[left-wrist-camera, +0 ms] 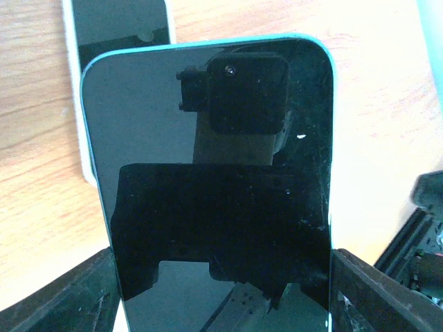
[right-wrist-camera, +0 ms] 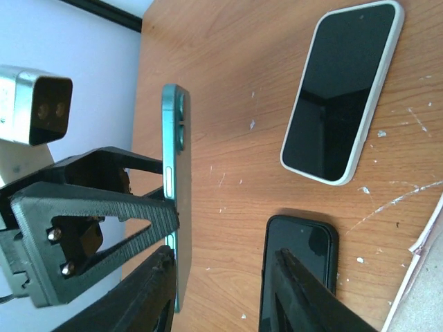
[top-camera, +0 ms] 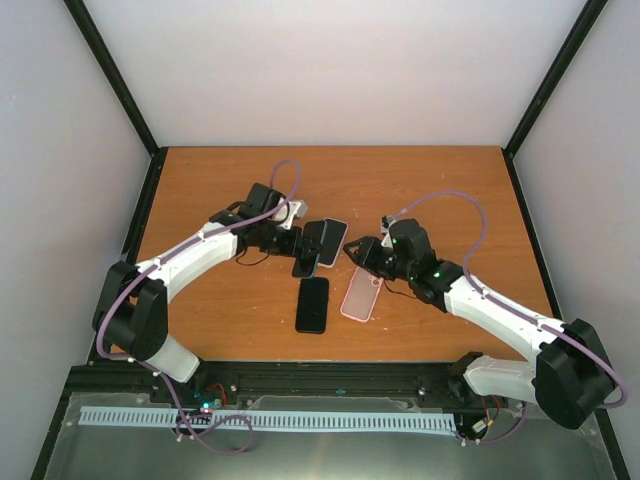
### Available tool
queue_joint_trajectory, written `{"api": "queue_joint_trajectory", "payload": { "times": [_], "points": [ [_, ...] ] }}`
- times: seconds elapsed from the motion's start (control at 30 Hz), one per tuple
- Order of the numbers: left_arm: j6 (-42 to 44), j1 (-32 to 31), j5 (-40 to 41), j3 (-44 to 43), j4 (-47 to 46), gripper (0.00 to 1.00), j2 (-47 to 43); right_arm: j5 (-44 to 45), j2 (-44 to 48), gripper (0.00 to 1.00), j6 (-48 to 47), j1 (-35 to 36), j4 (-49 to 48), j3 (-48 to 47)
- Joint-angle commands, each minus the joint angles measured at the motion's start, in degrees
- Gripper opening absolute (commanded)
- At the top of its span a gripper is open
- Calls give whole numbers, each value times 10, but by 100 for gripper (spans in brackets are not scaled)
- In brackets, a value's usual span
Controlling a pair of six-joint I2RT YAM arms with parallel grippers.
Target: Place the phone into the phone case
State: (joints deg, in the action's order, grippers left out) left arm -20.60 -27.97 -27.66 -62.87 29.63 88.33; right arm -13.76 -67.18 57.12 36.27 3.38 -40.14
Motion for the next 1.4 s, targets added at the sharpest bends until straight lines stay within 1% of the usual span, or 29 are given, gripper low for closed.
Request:
{"api": "queue_joint_trajectory", "payload": {
  "times": [0.0,0.27,0.47,0.67,0.87,1.03,1.17,1.23,1.37],
  "points": [
    [-25,-36,-7,-38,-28,56,0,-5,-12,38,20,10,-19,-18],
    [-31,-69,-11,-38,-36,56,18,-8,-29,33,26,14,-35,-27],
    [-33,-74,-22,-38,-45,56,20,-21,-57,33,29,19,-43,-37],
    [-32,-75,-30,-38,-49,56,19,-26,-85,31,22,27,-22,-55],
    [-29,-79,-35,-35,-51,56,20,-21,-93,20,20,32,-25,-51],
    [-27,-80,-38,-36,-54,56,25,-23,-108,19,18,34,-12,-58],
    [-29,-82,-40,-38,-58,56,30,-21,-105,10,16,35,-11,-57],
    [-30,-82,-41,-39,-58,59,33,-16,-98,7,17,35,-12,-50],
    [-37,-81,-43,-38,-60,71,33,-7,-83,3,20,35,-20,-29]
  ]
}}
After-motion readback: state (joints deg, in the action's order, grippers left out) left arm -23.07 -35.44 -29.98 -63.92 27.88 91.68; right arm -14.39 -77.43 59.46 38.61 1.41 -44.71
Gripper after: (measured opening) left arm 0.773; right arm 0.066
